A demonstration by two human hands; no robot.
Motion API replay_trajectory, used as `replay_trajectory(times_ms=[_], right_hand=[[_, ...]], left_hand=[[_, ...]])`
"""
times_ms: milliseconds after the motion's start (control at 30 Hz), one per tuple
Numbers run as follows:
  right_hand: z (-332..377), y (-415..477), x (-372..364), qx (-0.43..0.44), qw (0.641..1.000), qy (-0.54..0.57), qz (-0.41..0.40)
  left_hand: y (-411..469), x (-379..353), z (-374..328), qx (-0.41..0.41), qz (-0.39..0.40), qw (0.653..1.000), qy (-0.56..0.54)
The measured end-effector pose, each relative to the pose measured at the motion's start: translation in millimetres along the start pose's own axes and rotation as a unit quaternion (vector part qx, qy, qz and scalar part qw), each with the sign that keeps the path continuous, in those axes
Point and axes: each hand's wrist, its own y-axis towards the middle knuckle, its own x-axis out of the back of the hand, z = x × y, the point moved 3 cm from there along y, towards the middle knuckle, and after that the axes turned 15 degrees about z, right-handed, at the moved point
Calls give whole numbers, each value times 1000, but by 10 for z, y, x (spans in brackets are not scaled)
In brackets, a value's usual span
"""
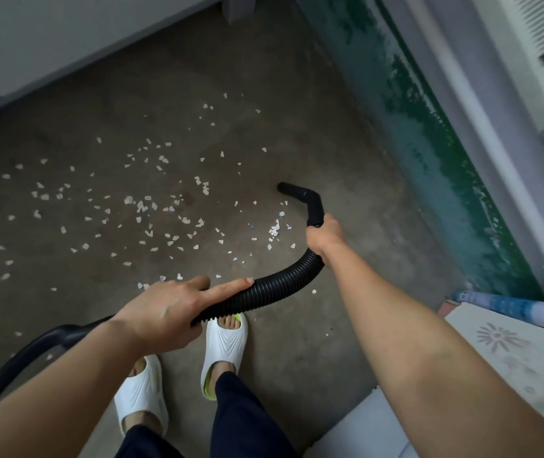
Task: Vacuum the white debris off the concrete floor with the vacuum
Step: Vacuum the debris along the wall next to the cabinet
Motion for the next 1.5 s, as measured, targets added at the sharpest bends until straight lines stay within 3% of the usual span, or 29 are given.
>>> replay_trajectory(times_ms=[233, 400, 667, 833, 967, 1100, 1367, 1500], right_hand=[[-348, -227, -157, -14, 999, -15, 32], [-741, -444, -372, -46, 997, 42, 40], [-1183, -846, -894, -57, 988, 145, -17], [-1475, -1029, -1048, -92, 930, 350, -61], [-1811, -1180, -1098, -141, 865, 476, -75], [-2224, -1364, -1176, -183, 861, 461, -114], [-3140, -1699, -1550, -292, 854, 424, -79], [-3310, -1716, -1637, -284, 873, 390, -69]], left_hand=[[-108, -176, -24, -29, 31, 999, -24], [-251, -386, -37, -58, 53, 997, -26], [-701, -727, 84, -94, 63, 993, 29], [-834, -815, 68, -129, 51, 987, 79], [-826, -986, -98, -175, 93, 975, 96], [-747, -1139, -227, -188, 108, 970, 110], [-504, -1415, -544, -213, 170, 945, 180], [-506, -1581, -595, -218, 193, 938, 190]])
